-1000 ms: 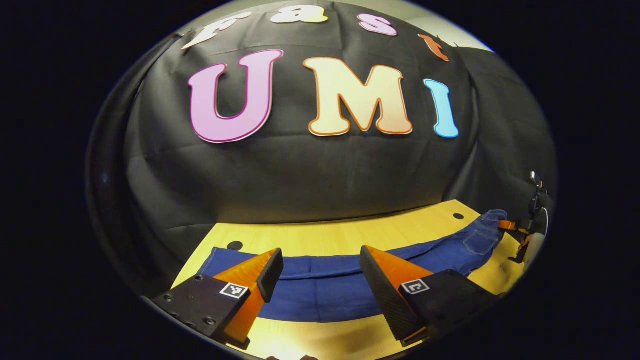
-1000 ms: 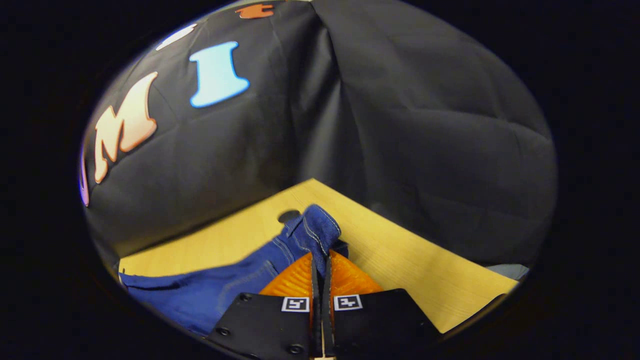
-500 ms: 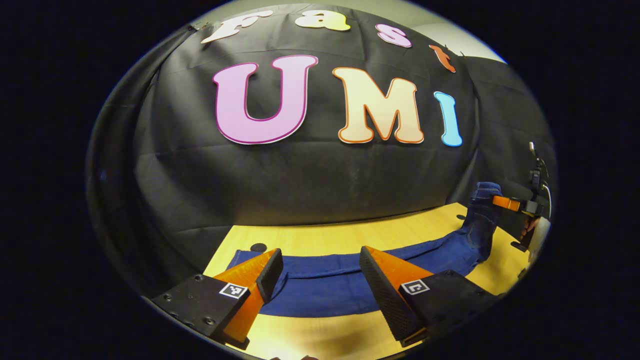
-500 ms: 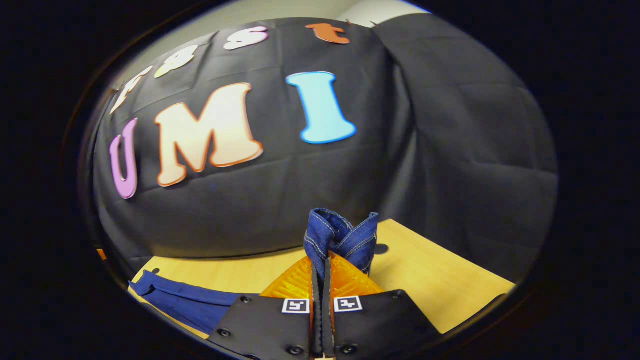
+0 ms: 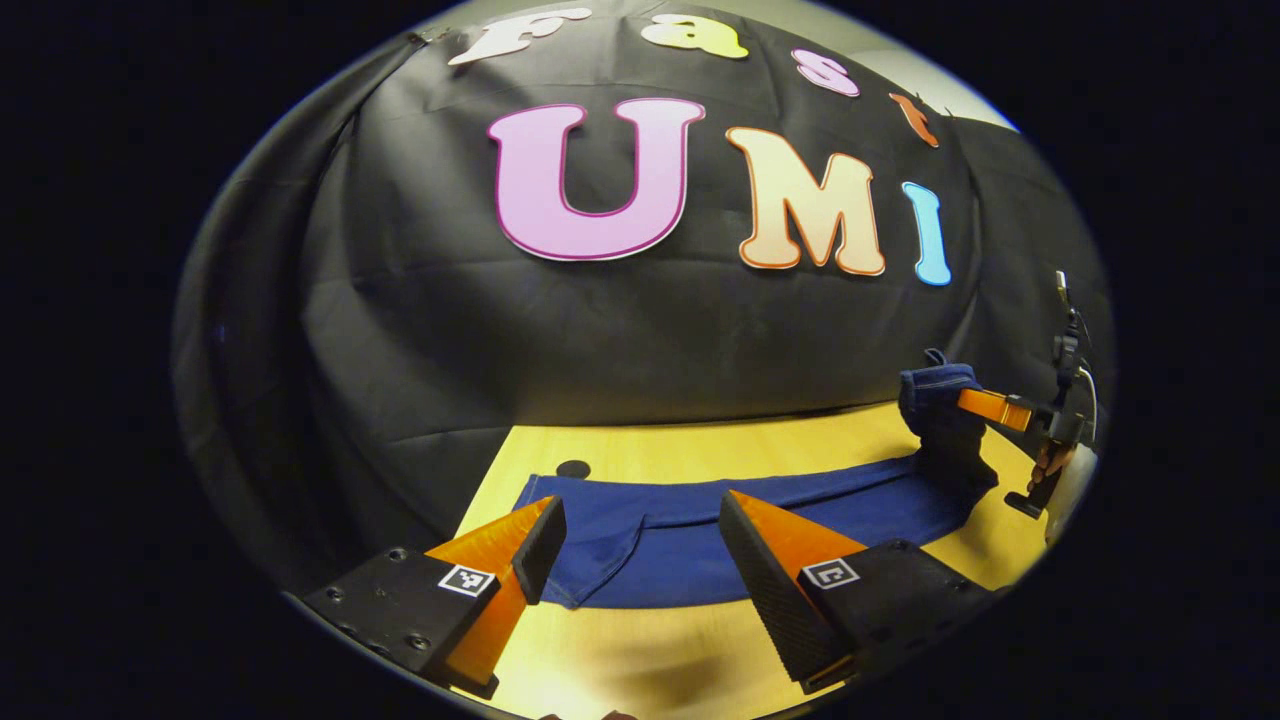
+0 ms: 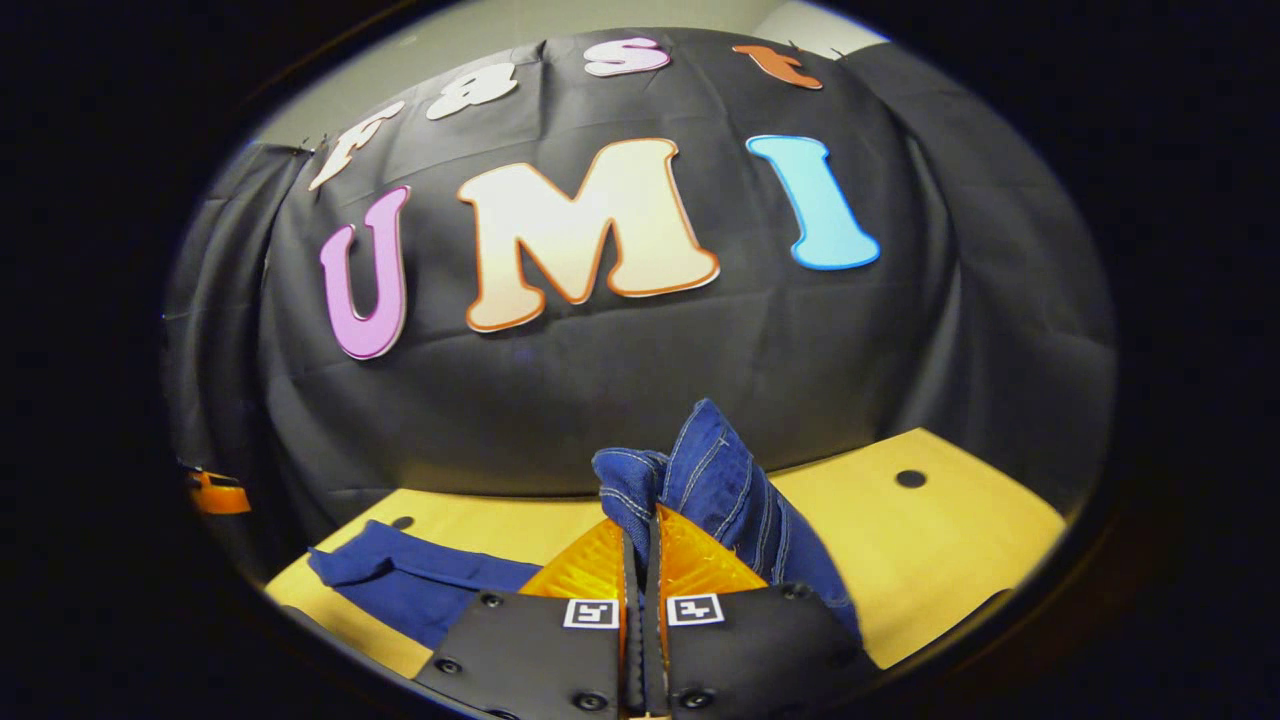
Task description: Grasp the waist and the cuffs of the jeans and fold them to make the two legs overlap; first hold the waist and fold one-third of the jeans toward the cuffs, then hold the cuffs and fold the remaining one-third in the same direction to finish folding.
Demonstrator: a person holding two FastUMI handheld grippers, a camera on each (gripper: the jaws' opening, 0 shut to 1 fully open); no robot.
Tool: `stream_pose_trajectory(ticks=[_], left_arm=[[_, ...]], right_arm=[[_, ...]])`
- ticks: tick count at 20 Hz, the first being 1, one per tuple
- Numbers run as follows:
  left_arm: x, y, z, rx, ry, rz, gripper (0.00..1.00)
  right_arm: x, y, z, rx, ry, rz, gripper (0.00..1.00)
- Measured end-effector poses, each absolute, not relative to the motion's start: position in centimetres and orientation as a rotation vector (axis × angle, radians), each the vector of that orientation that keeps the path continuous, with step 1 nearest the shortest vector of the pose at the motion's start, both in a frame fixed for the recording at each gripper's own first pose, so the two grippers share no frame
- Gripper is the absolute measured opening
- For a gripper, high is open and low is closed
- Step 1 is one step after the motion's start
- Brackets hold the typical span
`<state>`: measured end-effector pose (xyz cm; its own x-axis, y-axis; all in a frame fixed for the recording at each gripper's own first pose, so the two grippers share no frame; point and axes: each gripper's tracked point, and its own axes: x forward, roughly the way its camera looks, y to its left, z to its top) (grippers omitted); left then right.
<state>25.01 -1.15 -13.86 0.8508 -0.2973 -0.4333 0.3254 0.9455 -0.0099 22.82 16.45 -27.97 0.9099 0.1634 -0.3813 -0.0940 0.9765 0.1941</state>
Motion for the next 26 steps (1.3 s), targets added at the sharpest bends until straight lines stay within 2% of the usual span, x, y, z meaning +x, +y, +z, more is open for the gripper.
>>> stream_pose_trajectory(ticks=[3,8,9,10,12,14,16,17,22,26], left_arm=[[24.6,1.1,-14.8,0.071,0.472,-0.311,0.96],[24.3,4.3,-16.5,0.086,0.509,-0.294,0.95],[24.4,4.8,-16.8,0.088,0.517,-0.296,0.95],[24.4,5.2,-17.4,0.092,0.523,-0.299,0.95],[24.8,5.9,-18.4,0.099,0.533,-0.319,0.95],[25.6,6.4,-19.5,0.095,0.541,-0.348,0.96],[26.5,7.1,-21.1,0.094,0.562,-0.374,0.95],[27.1,7.6,-22.1,0.097,0.577,-0.385,0.95],[30.7,9.1,-27.3,0.108,0.658,-0.419,0.96],[33.0,9.1,-31.5,0.130,0.729,-0.441,0.95]], right_arm=[[22.4,20.0,-30.2,0.243,0.433,0.178,0.03],[19.8,24.7,-37.5,0.227,0.556,0.220,0.03],[19.2,25.2,-38.7,0.212,0.572,0.223,0.00],[18.7,25.5,-39.7,0.195,0.589,0.228,0.04],[17.2,26.2,-41.0,0.184,0.630,0.255,0.04],[15.8,27.3,-40.5,0.195,0.641,0.291,0.49],[15.7,26.4,-37.8,0.139,0.569,0.262,0.94],[15.7,25.8,-36.3,0.123,0.544,0.246,0.97],[15.4,21.7,-30.6,0.054,0.481,0.137,0.97],[14.2,19.8,-28.8,0.017,0.467,0.080,0.96]])
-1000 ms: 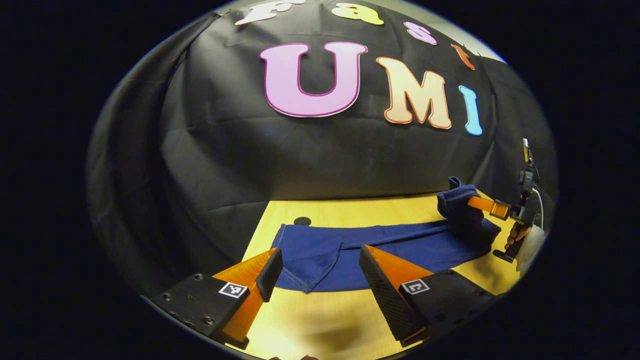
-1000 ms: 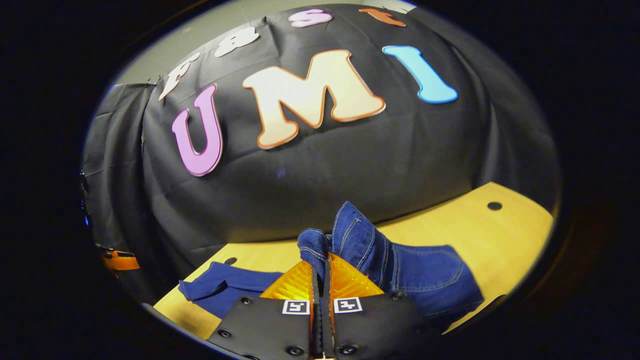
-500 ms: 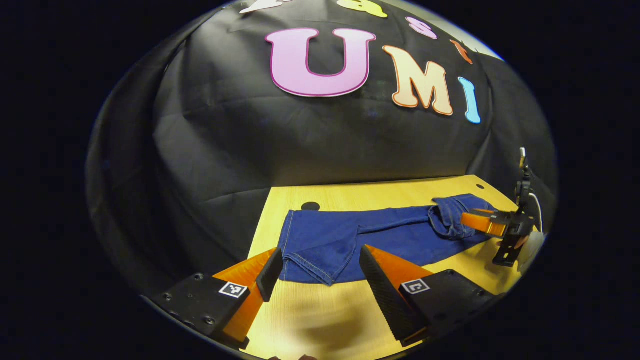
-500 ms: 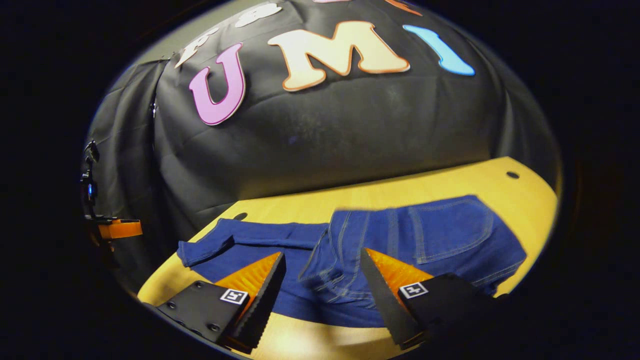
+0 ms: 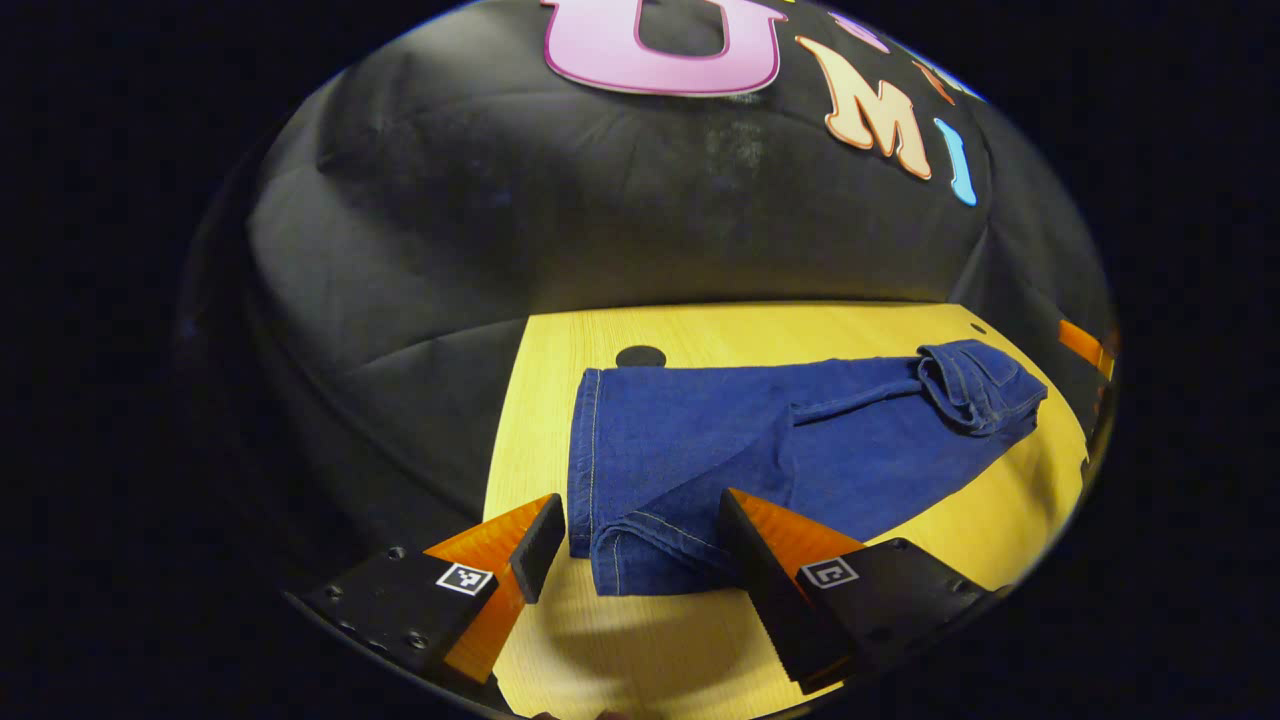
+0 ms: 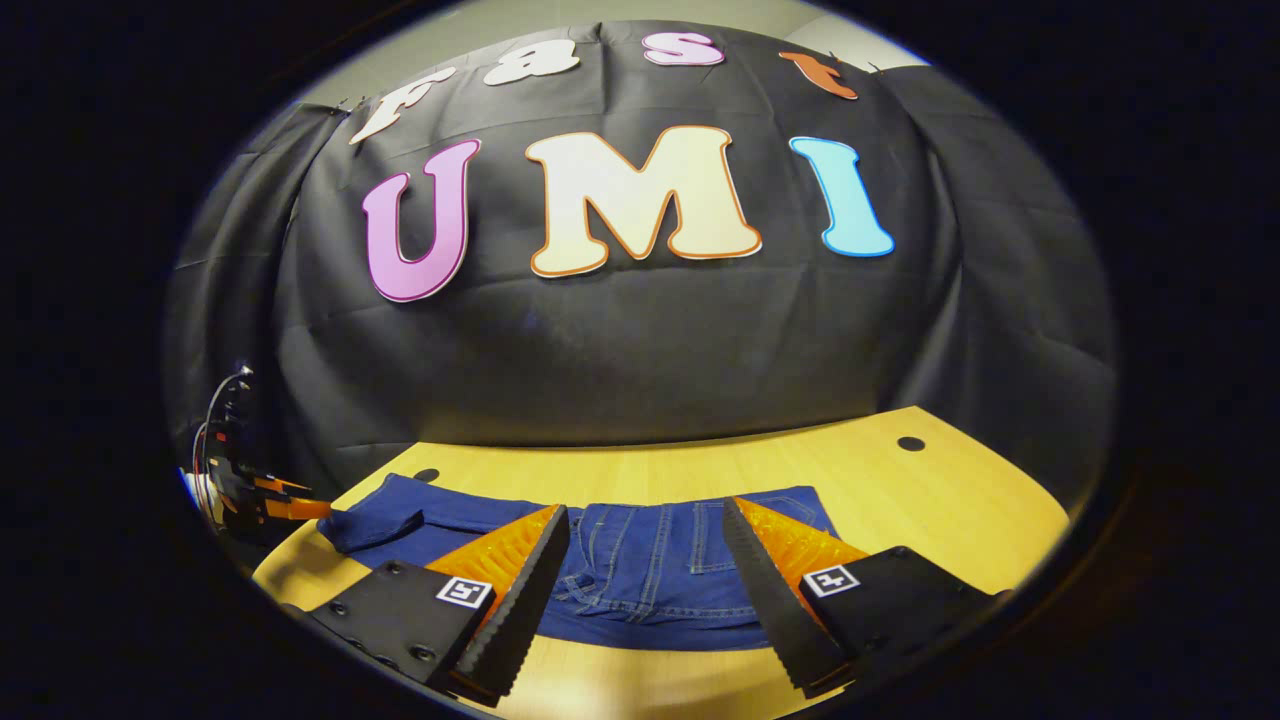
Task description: Grasp the waist and the cuffs of the jeans and fold them to make the two legs overlap; first hold the waist and fold one-third of the jeans toward the cuffs, then hold the cuffs and fold the remaining one-third in the same direction to finish folding.
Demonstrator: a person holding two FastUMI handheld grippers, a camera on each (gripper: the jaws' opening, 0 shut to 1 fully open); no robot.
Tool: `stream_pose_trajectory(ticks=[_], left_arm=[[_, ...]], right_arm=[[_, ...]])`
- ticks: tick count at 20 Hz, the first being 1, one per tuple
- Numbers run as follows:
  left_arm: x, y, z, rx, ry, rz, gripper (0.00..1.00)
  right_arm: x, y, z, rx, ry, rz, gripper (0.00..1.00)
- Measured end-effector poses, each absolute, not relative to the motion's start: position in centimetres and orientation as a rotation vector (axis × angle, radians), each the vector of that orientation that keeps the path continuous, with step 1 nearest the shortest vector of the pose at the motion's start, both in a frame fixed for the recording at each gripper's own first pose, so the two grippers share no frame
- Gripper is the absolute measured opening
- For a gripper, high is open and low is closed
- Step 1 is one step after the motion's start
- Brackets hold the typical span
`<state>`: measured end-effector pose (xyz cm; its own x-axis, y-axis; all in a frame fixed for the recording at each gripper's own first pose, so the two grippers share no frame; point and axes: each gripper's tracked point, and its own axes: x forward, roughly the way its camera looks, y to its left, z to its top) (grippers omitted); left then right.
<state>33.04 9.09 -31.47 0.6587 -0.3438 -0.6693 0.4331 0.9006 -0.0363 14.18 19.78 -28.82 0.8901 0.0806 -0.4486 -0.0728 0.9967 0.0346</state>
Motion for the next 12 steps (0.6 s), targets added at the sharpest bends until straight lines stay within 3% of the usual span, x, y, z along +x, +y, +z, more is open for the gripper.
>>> stream_pose_trajectory(ticks=[5,7,9,10,12], left_arm=[[32.9,9.5,-35.1,0.156,0.834,-0.446,0.95],[33.4,9.1,-35.2,0.126,0.811,-0.447,0.99],[32.7,9.0,-34.9,0.091,0.813,-0.461,0.96],[32.5,8.2,-35.3,0.087,0.831,-0.477,0.91],[31.6,6.5,-35.0,0.056,0.837,-0.532,0.55]], right_arm=[[13.4,18.8,-28.4,-0.015,0.463,0.044,0.97],[13.3,18.7,-28.1,-0.014,0.457,0.037,0.97],[13.4,18.7,-27.7,-0.014,0.442,0.033,0.97],[13.5,18.6,-27.6,-0.012,0.436,0.033,0.97],[13.8,18.7,-27.5,0.003,0.429,0.035,0.97]])
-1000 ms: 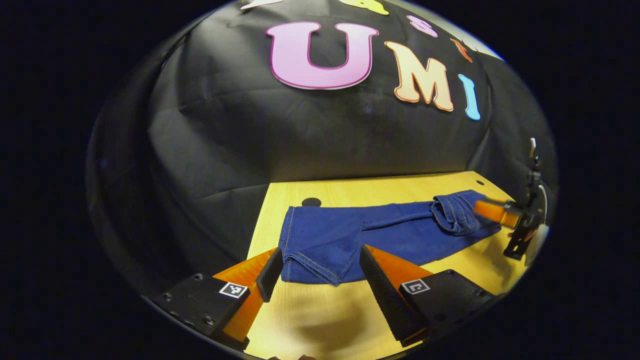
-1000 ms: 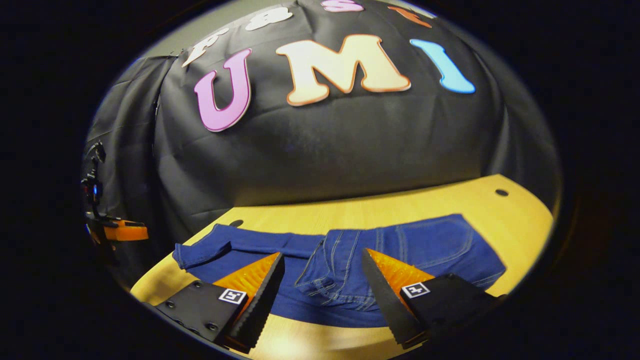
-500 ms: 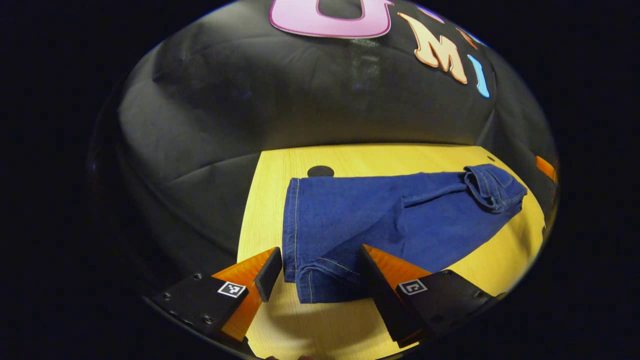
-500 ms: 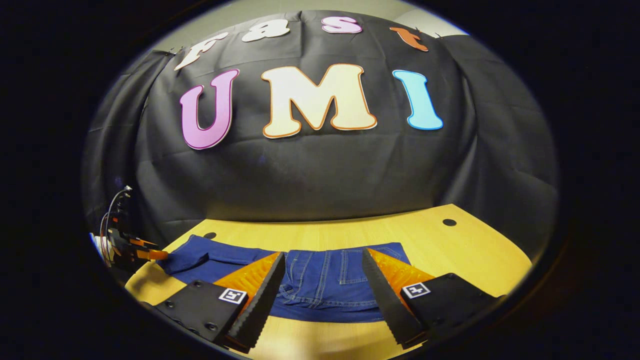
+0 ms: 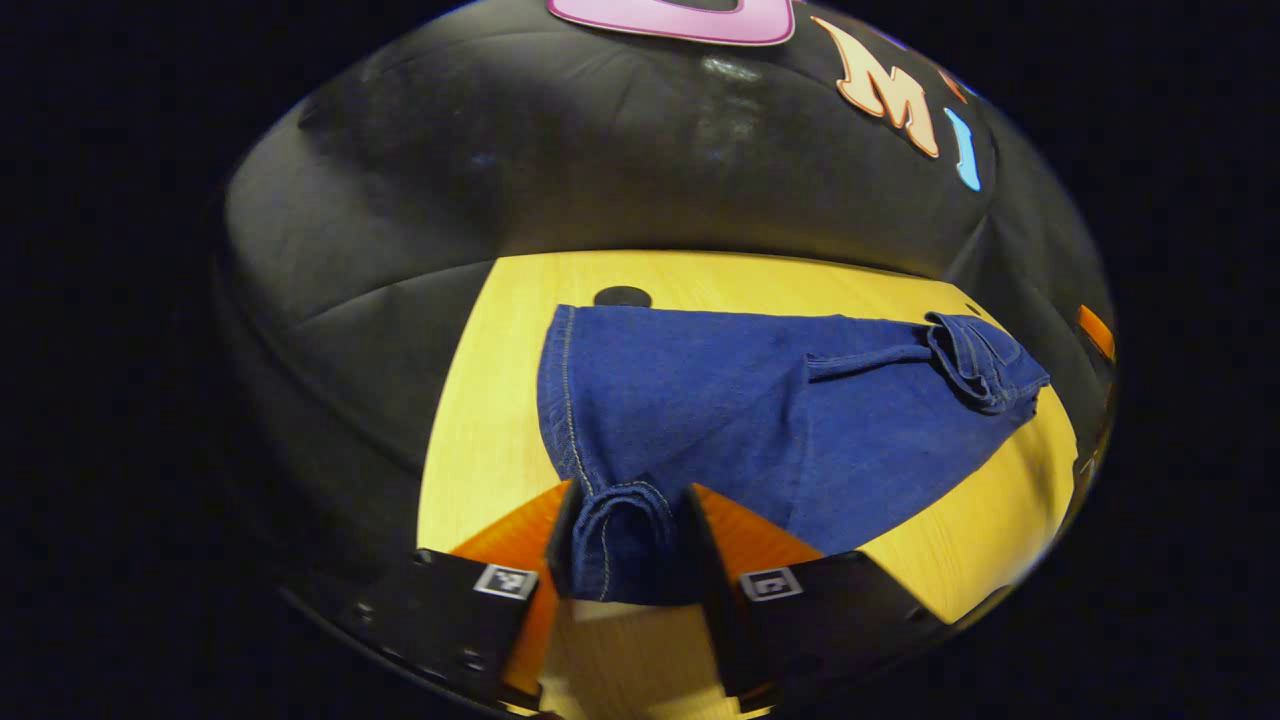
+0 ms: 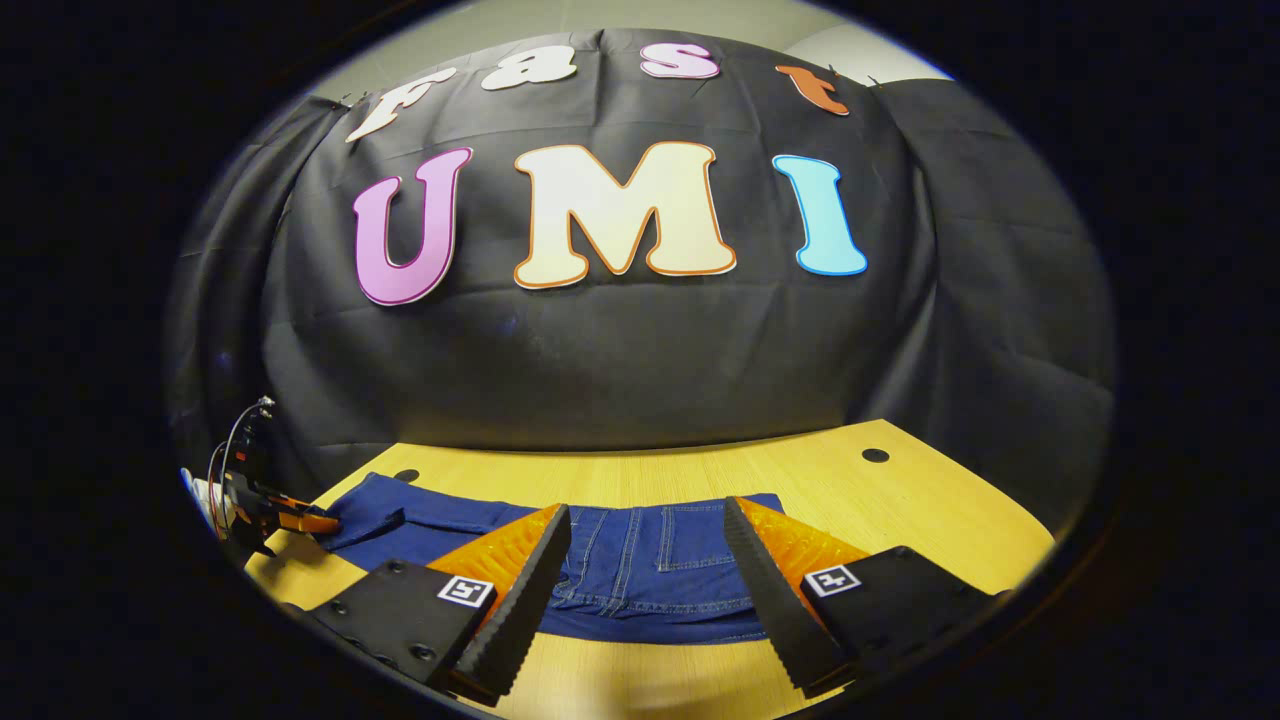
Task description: Grasp the waist and the cuffs of the jeans and fold them to make the two legs overlap; first hold the waist and fold one-third of the jeans toward the cuffs, then hold the cuffs and fold the remaining one-third in the same direction to finish folding.
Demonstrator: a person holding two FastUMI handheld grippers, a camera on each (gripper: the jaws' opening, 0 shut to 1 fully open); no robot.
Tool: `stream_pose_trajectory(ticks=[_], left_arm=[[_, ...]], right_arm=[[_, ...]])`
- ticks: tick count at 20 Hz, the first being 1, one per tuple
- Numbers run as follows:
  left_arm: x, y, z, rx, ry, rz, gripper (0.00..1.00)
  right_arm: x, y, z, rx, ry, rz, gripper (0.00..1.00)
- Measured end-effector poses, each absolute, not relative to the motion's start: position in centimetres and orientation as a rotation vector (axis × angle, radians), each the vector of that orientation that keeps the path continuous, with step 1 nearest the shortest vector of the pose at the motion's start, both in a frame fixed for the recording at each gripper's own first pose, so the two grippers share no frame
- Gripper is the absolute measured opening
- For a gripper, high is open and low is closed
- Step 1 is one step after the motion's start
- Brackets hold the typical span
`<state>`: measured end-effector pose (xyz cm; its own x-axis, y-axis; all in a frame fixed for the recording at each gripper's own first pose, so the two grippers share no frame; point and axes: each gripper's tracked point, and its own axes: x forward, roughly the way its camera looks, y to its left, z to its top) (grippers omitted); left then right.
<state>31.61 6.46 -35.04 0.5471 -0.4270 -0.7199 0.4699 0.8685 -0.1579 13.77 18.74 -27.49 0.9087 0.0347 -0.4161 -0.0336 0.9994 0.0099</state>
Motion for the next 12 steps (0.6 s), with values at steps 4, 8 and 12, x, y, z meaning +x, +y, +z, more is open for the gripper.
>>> stream_pose_trajectory(ticks=[4,8,12], left_arm=[[32.0,6.1,-35.0,0.107,0.864,-0.522,0.02],[32.3,4.4,-30.9,0.129,0.805,-0.500,0.00],[31.9,1.2,-25.5,0.085,0.727,-0.500,0.00]], right_arm=[[14.5,19.1,-27.3,0.033,0.423,0.061,0.97],[15.4,18.4,-26.1,0.046,0.401,0.097,0.97],[15.7,16.4,-24.2,0.048,0.371,0.137,0.97]])
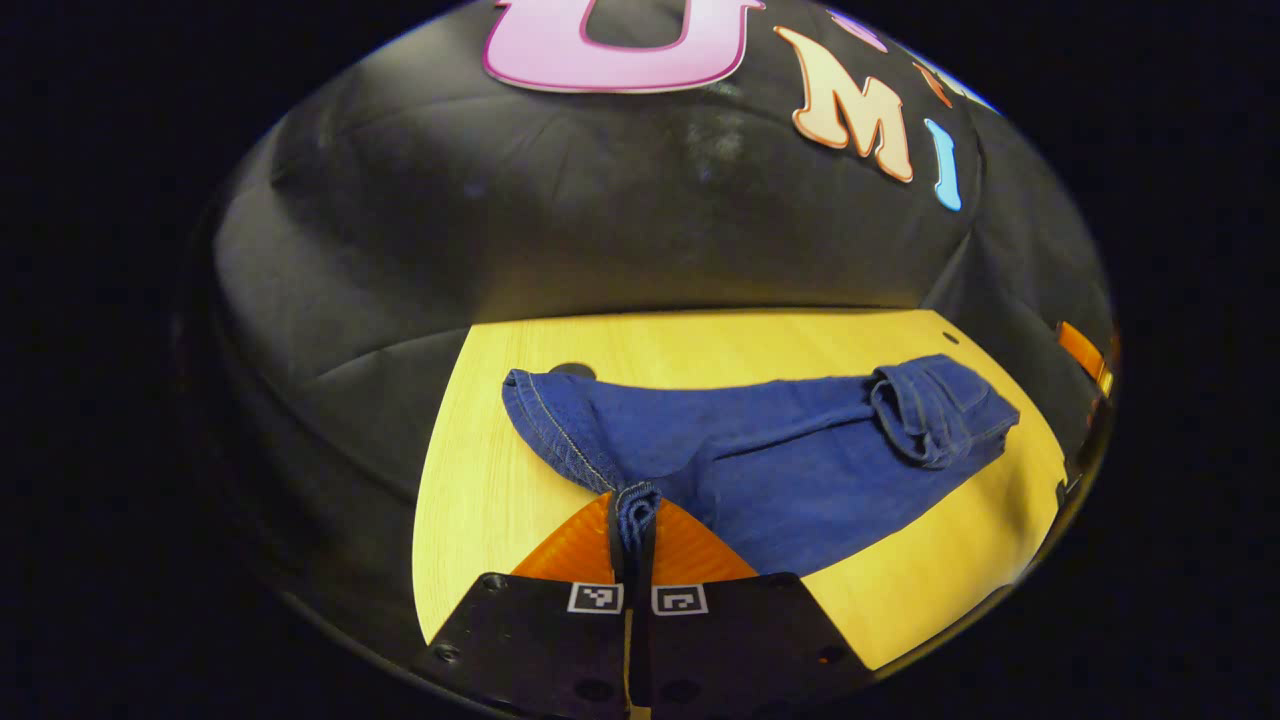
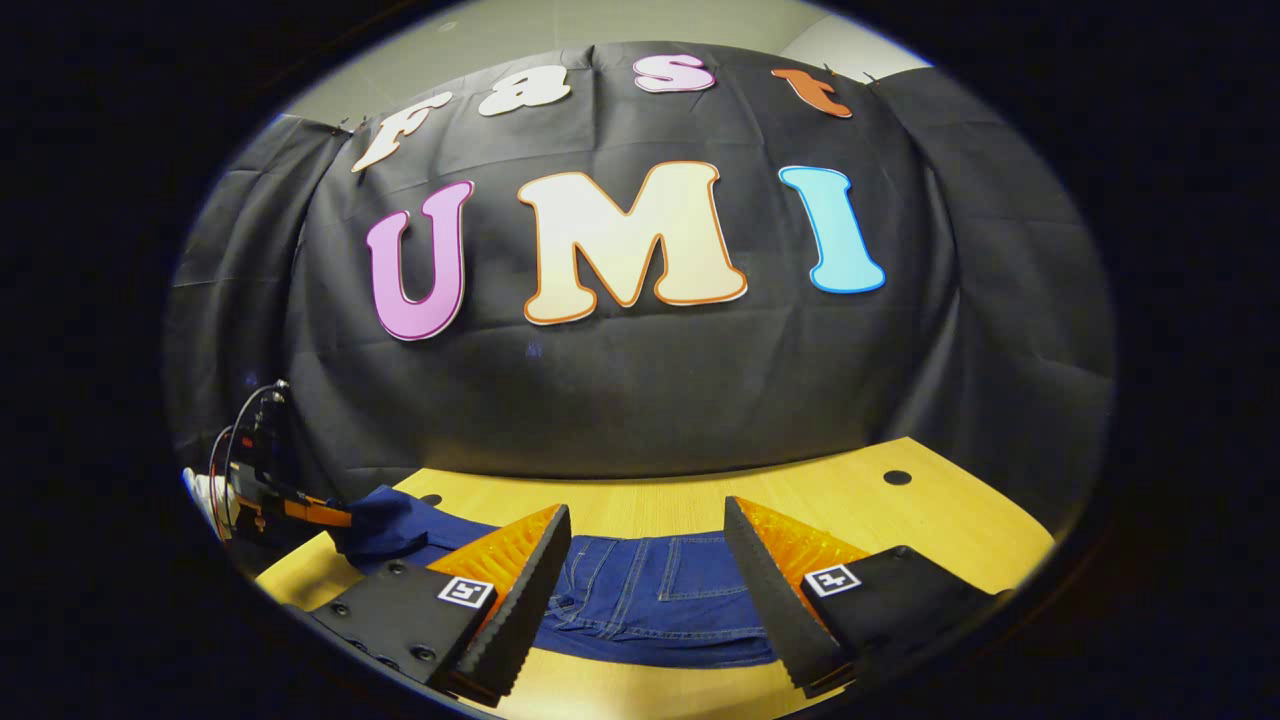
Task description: Grasp the waist and the cuffs of the jeans and fold them to make the two legs overlap; first hold the waist and fold one-third of the jeans toward the cuffs, then hold the cuffs and fold the remaining one-third in the same direction to finish folding.
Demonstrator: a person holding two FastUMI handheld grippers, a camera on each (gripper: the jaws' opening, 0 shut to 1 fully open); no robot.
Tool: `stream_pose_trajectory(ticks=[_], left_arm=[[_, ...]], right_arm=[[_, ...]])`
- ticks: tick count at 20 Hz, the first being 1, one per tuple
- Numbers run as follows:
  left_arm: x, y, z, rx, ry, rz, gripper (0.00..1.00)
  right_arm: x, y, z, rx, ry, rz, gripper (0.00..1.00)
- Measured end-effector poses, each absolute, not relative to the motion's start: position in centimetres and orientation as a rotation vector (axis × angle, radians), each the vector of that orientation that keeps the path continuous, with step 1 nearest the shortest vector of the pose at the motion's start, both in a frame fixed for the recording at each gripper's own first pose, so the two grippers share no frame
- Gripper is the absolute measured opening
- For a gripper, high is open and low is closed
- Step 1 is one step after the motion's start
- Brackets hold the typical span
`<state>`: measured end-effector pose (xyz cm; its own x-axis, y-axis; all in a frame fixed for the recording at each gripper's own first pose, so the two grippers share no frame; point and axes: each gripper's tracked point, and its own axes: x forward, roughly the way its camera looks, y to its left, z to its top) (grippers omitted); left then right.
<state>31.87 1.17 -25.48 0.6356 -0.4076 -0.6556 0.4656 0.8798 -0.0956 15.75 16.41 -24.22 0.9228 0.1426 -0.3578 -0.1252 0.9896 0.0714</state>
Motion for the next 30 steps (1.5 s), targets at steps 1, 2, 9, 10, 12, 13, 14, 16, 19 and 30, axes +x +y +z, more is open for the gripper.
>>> stream_pose_trajectory(ticks=[1,2,9,10,12,13,14,16,19,30], left_arm=[[31.5,0.3,-24.2,0.080,0.715,-0.502,0.00],[31.2,-1.2,-22.7,0.065,0.692,-0.512,0.00],[30.6,-13.4,-16.1,-0.022,0.616,-0.570,0.00],[30.3,-15.0,-15.6,-0.025,0.612,-0.581,0.00],[29.9,-18.7,-14.9,-0.027,0.597,-0.613,0.00],[29.8,-20.4,-14.6,-0.020,0.594,-0.630,0.00],[29.5,-22.1,-14.4,-0.014,0.585,-0.640,0.00],[29.2,-25.1,-14.1,-0.004,0.571,-0.659,0.00],[28.8,-29.6,-14.1,-0.017,0.557,-0.692,0.00],[25.4,-41.4,-22.1,-0.048,0.616,-0.748,0.00]], right_arm=[[15.8,15.6,-23.9,0.046,0.375,0.144,0.97],[15.7,14.9,-23.6,0.048,0.377,0.151,0.97],[14.6,8.9,-21.2,0.062,0.385,0.176,0.97],[14.5,7.8,-20.8,0.060,0.384,0.174,0.97],[14.3,5.8,-20.3,0.060,0.384,0.168,0.97],[14.3,4.7,-19.8,0.063,0.380,0.166,0.97],[14.3,3.8,-19.5,0.066,0.376,0.167,0.97],[14.5,2.1,-18.9,0.065,0.371,0.168,0.97],[14.5,-0.6,-18.6,0.054,0.372,0.163,0.97],[13.9,-7.7,-20.5,0.032,0.421,0.155,0.97]])
